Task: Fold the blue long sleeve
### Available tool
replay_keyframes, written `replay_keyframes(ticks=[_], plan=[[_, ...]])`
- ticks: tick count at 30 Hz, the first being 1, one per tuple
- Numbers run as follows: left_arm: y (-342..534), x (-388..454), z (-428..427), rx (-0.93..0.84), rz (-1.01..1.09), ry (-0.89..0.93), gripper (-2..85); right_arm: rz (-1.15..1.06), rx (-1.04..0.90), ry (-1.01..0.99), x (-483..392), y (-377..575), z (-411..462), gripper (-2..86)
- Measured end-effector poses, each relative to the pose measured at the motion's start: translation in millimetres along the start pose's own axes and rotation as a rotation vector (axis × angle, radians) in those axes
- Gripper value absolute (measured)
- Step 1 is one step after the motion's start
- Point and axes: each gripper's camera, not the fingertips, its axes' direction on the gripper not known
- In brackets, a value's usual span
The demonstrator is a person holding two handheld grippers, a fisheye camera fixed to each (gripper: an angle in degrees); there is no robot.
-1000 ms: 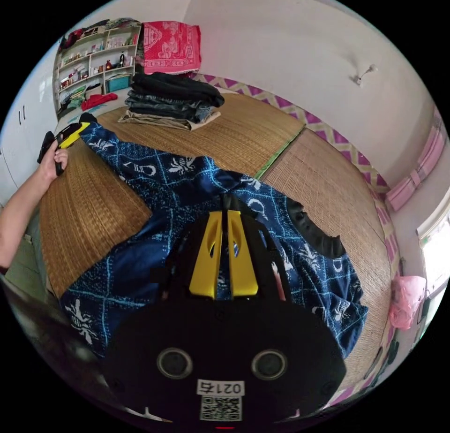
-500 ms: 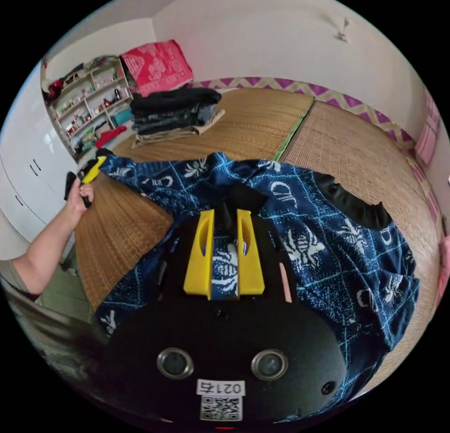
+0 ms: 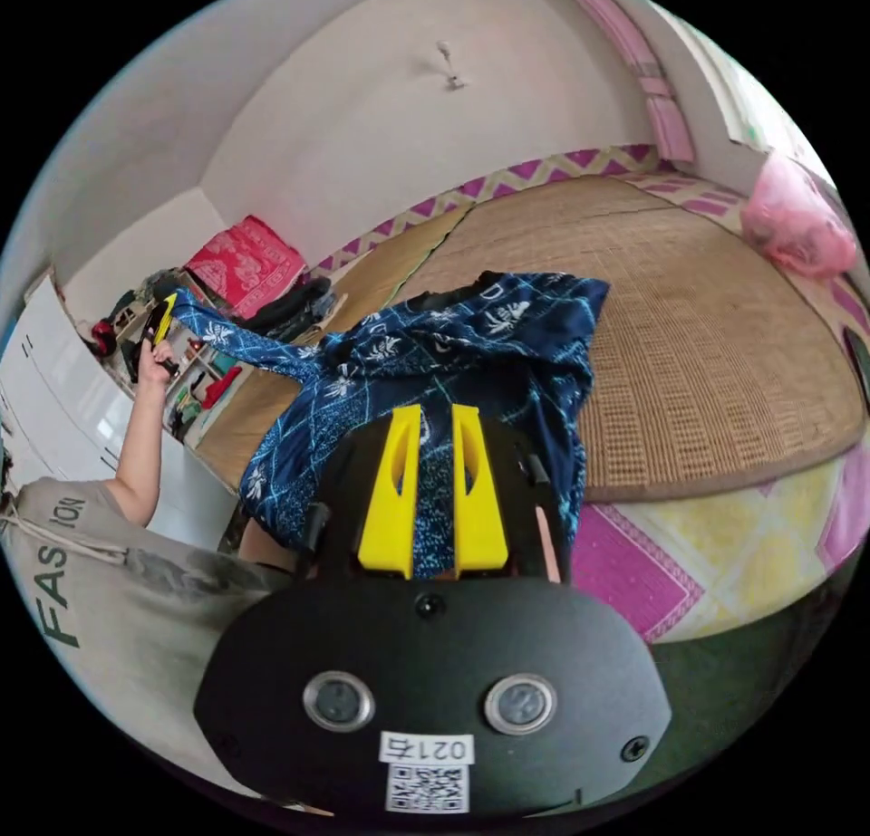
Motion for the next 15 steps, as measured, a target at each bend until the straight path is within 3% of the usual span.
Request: replay_keyframes(ticks=[7, 15], plan=[[-75, 230, 177, -0.313, 0.278, 0.017, -0.9, 0.275, 0.223, -0.138, 63, 160, -62, 4.8], [19, 333, 334, -0.732, 0.482, 0.004, -0.4, 0.334, 0.253, -0.188, 63, 283, -93, 3.9]])
